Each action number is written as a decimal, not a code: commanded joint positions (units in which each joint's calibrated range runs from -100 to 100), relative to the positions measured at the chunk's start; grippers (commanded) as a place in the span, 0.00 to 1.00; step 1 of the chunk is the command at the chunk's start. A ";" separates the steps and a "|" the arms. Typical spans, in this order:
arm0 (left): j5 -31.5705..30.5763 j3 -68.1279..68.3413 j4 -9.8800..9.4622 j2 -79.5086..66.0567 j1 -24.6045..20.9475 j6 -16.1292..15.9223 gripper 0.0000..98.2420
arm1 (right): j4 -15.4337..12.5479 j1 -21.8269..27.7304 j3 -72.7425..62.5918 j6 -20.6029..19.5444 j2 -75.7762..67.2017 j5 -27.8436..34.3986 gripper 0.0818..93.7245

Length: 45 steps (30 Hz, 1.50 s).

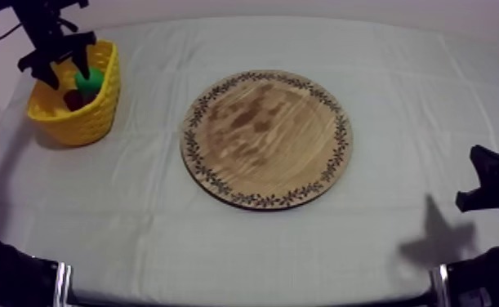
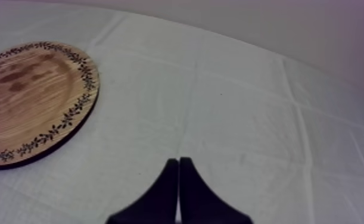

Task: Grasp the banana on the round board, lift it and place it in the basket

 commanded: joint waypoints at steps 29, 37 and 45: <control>-17.63 20.30 -1.21 -33.06 -0.10 -2.91 0.70 | 0.02 -0.02 -0.05 -0.02 0.00 0.06 0.00; -33.73 35.25 -0.85 -48.02 -0.16 -4.32 0.50 | 0.02 -0.02 -0.05 -0.02 0.00 0.06 0.00; -47.53 50.97 -0.93 -62.06 -0.03 -4.92 0.22 | 0.02 -0.02 -0.05 -0.02 0.00 0.06 0.00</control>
